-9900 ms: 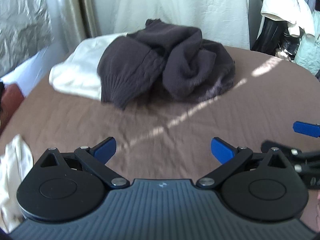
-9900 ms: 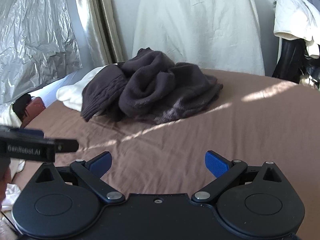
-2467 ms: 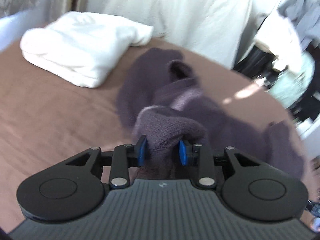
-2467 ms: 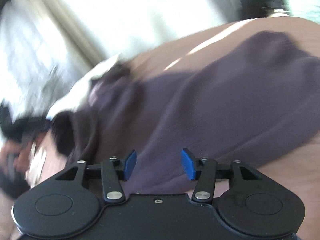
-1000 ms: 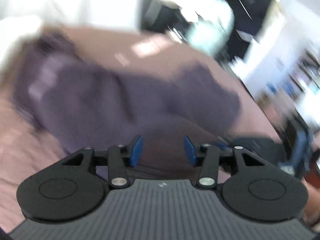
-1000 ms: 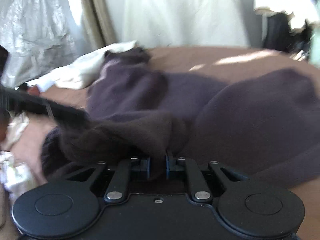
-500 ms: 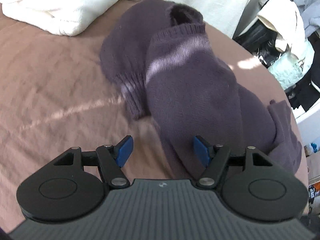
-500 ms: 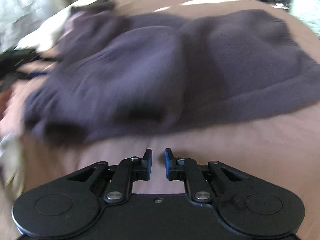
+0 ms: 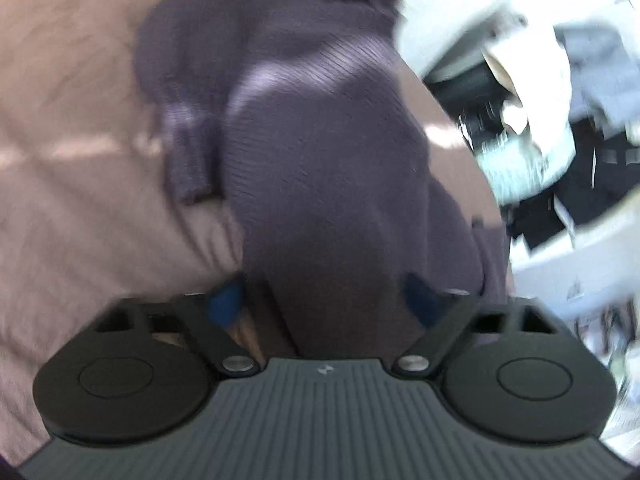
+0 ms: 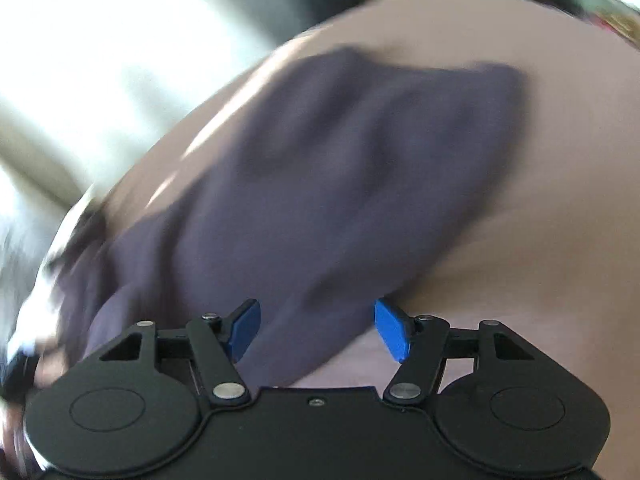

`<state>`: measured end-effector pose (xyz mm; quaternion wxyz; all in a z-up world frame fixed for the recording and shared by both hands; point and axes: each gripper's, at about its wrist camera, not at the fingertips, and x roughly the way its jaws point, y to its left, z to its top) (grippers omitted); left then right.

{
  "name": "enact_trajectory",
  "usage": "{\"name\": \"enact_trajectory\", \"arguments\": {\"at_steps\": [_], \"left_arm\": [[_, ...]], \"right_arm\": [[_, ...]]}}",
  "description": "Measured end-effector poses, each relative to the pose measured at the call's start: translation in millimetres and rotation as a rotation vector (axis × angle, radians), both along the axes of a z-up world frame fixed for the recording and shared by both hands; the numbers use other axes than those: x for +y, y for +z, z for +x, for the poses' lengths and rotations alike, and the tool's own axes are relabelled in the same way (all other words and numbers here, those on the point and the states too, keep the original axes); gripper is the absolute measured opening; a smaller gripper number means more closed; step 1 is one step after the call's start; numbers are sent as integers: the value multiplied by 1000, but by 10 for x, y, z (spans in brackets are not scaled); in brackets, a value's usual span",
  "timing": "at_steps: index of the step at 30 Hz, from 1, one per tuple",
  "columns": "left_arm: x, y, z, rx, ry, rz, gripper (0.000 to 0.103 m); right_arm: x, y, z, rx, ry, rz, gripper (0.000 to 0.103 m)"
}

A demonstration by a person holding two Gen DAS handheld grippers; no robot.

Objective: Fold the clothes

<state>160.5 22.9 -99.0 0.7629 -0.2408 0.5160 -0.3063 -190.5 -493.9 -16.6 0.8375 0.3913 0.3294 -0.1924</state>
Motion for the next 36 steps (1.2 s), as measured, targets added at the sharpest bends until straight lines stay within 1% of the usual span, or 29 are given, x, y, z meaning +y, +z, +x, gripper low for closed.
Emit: {"name": "enact_trajectory", "arguments": {"at_steps": [1,2,4,5,7,10,11,12,13,14,17,18,19,20,21,22,23,24,25,26,28,29,30,32,33,34,35,36], "left_arm": [[-78,19,-6,2,-38,61,22],[-131,46,-22,-7,-47,101,21],[-212,139,-73,-53,-48,141,17],[-242,209,-100,-84,-46,167,17],[-245,432,-171,-175,-28,220,14],[79,953,-284,-311,118,200,14],[232,1082,-328,-334,171,187,14],[366,1165,-384,-361,217,209,11],[458,1195,-441,-392,264,280,0],[546,1187,-479,-401,299,337,0],[772,855,-439,-266,317,385,0],[832,751,-420,-219,321,377,0],[849,667,-384,-164,321,309,0],[867,583,-349,-110,321,240,0],[864,528,-322,-79,316,199,0],[804,553,-321,-113,303,233,0],[753,575,-330,-142,287,258,1],[723,591,-371,-160,266,262,1],[711,608,-412,-171,246,258,3],[741,621,-451,-162,226,233,3],[697,646,-454,-132,196,205,3],[661,657,-442,-119,183,206,3],[622,645,-437,-118,171,227,6],[546,628,-429,-116,149,269,10],[520,638,-432,-119,145,287,14],[494,628,-428,-118,140,294,22],[472,601,-420,-111,137,293,27],[465,584,-417,-103,137,290,35]], "right_arm": [[-81,-24,-75,-38,-29,15,69],[-157,-45,-148,-74,-57,29,69],[-270,-64,-261,-111,-114,35,69],[-334,-76,-308,-122,-142,34,69],[-476,-96,-364,-129,-190,22,69],[-715,-119,-294,-147,-265,17,70],[-796,-121,-245,-147,-275,9,70],[-860,-116,-198,-141,-281,-7,70],[-844,-119,-125,-136,-281,-19,70],[-827,-119,-54,-130,-280,-30,70],[-692,-89,121,-104,-244,-90,71],[-651,-93,161,-98,-225,-117,72],[-659,-138,230,-92,-209,-138,72],[-599,-145,276,-78,-191,-167,61],[-538,-106,311,-51,-165,-213,25],[-474,-62,355,-22,-141,-262,15],[-389,30,439,16,-131,-338,15],[-257,178,416,28,-134,-432,14],[-124,331,367,12,-139,-501,14],[-1,475,304,-3,-148,-558,13],[118,654,15,-26,-214,-542,13],[180,735,-135,-35,-246,-536,12],[267,756,-313,-22,-266,-545,11],[468,695,-582,46,-261,-603,11],[577,597,-745,94,-250,-606,11],[654,478,-888,143,-236,-582,11],[716,338,-1005,194,-231,-555,11],[761,191,-1104,234,-235,-528,11]]}}
